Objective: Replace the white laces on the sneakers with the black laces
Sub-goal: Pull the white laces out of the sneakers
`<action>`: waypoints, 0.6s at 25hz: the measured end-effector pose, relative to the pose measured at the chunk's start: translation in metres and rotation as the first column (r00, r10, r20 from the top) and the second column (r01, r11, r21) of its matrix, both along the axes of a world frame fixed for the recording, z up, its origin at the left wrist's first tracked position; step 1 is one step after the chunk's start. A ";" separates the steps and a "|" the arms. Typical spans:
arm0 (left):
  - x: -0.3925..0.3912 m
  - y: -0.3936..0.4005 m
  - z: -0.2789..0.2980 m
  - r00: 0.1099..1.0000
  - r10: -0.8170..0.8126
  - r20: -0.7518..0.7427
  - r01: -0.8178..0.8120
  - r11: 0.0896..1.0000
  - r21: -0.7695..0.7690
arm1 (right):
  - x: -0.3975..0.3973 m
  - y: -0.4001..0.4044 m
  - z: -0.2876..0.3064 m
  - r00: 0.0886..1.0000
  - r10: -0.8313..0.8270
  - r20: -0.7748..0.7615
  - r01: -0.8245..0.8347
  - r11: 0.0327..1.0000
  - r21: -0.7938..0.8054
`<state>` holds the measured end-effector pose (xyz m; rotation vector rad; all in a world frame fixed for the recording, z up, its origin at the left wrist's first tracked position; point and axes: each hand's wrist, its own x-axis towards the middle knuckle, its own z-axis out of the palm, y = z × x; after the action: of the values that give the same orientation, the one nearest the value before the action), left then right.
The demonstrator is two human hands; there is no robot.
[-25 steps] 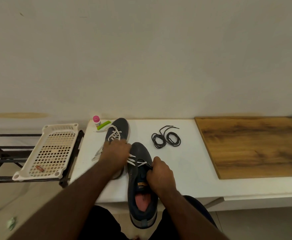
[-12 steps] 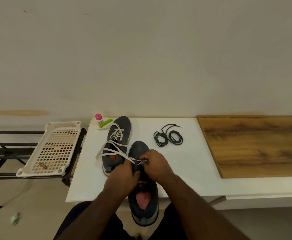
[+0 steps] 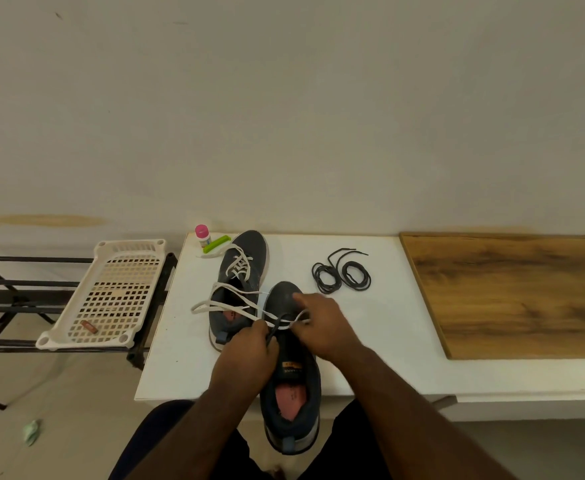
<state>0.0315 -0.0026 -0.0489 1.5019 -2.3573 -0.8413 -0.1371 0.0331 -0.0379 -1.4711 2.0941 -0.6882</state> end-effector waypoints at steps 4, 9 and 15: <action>-0.002 0.000 -0.003 1.000 -0.006 0.008 0.006 1.000 0.007 | 0.023 -0.009 0.010 0.858 0.204 -0.472 -0.159 0.978 0.133; -0.001 0.002 -0.006 1.000 0.018 0.009 -0.018 1.000 -0.009 | -0.029 0.004 0.001 0.914 -0.257 -0.314 0.267 0.964 -0.012; -0.002 0.001 -0.008 1.000 -0.008 -0.012 0.008 1.000 0.008 | 0.032 -0.004 0.007 0.863 0.210 -0.460 -0.184 0.978 0.102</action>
<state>0.0294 -0.0014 -0.0571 1.4868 -2.3556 -0.8612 -0.1052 0.0288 -0.0306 -1.9384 2.2301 -0.2003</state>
